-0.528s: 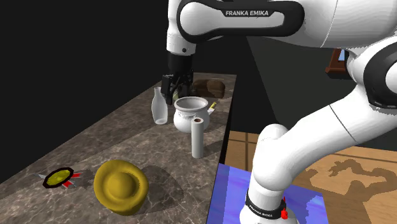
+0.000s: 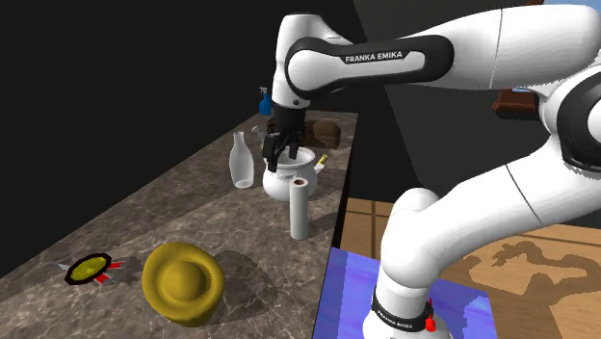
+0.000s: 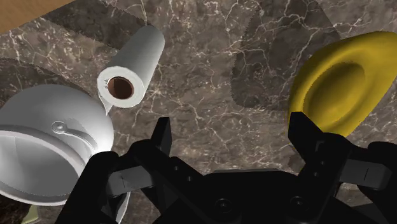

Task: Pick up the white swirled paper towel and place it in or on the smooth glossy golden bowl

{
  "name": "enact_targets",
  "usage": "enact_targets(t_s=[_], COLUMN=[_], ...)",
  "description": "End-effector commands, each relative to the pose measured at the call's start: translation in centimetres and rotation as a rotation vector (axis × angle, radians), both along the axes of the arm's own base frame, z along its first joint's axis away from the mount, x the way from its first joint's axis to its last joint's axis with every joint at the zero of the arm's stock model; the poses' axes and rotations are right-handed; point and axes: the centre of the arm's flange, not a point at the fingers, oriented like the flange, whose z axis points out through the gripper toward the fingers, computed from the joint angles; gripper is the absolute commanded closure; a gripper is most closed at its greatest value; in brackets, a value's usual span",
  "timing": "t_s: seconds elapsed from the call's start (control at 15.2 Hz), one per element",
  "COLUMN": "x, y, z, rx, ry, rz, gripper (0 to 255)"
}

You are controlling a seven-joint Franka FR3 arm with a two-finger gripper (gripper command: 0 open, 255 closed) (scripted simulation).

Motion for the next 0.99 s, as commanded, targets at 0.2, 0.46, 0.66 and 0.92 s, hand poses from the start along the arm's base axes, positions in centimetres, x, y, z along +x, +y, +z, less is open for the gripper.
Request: enact_targets(t_s=[0.2, 0.46, 0.66, 0.92], x=[-1.2, -2.0, -2.6, -2.4], y=[-4.7, -8.4, -11.2, -11.7], z=[-4.2, -7.9, -10.7, -12.7], rx=[-0.002, -0.004, -0.005, -0.005], ry=[-0.023, -0.039, -0.052, -0.054], rz=[-0.024, -0.044, -0.058, -0.061], gripper=[0, 0, 0, 0])
